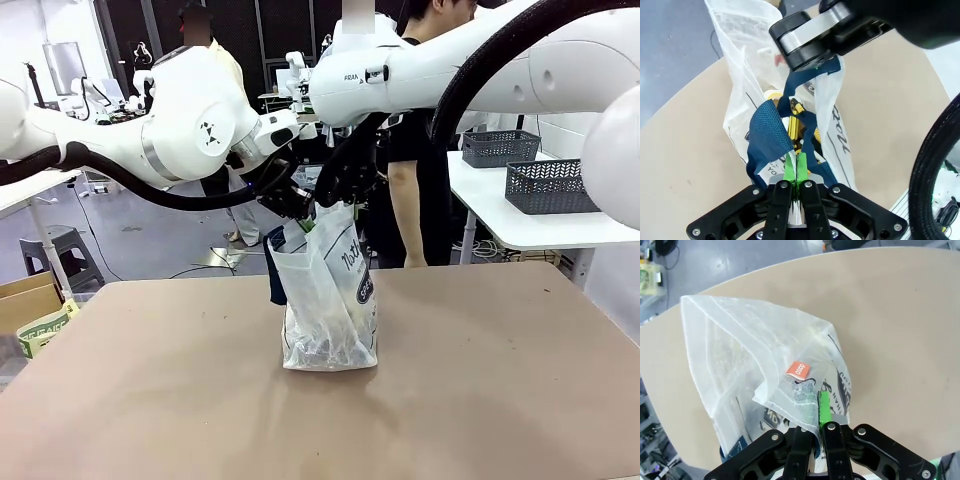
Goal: Transfer purchased items from the store into the shopping bag.
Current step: Move the Reusable shopping bag to the right side of the table.
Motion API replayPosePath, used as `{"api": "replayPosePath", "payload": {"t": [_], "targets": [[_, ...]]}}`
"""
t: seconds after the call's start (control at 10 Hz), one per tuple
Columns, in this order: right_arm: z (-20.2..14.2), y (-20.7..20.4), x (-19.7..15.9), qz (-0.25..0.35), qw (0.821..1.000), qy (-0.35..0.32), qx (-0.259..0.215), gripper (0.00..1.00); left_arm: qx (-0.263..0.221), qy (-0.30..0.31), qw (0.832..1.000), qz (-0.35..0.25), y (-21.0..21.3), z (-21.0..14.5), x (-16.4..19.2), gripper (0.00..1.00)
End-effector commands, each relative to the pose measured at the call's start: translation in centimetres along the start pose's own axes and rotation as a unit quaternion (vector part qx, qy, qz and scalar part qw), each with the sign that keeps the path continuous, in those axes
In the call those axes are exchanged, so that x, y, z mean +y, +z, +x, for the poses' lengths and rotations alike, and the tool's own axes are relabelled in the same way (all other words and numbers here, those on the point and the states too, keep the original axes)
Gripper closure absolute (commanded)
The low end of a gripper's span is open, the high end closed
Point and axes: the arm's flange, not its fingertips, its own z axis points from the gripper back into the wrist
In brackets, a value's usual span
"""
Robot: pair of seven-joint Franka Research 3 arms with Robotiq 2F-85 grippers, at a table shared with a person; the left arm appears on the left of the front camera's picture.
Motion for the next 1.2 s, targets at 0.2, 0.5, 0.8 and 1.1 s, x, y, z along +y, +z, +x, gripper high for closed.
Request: {"api": "replayPosePath", "payload": {"t": [0.2,0.5,0.8,1.1], "targets": [[1.3,-0.3,1.8,0.018,1.0,-0.017,0.013,1.0,-0.017,0.016,1.0,-0.014,-0.8,0.4,-0.9,1.0],[0.4,-0.4,1.0,0.008,1.0,-0.002,0.002,1.0,-0.004,0.007,1.0,-0.004,-0.6,0.1,-0.5,1.0],[0.7,-0.4,0.9,0.013,1.0,-0.012,-0.004,1.0,-0.018,0.002,0.999,-0.029,-0.8,0.0,-0.8,0.81],[1.0,-0.5,0.8,0.01,1.0,-0.025,-0.009,1.0,-0.016,0.007,0.998,-0.056,0.3,-0.8,-0.4,0.21]]}}
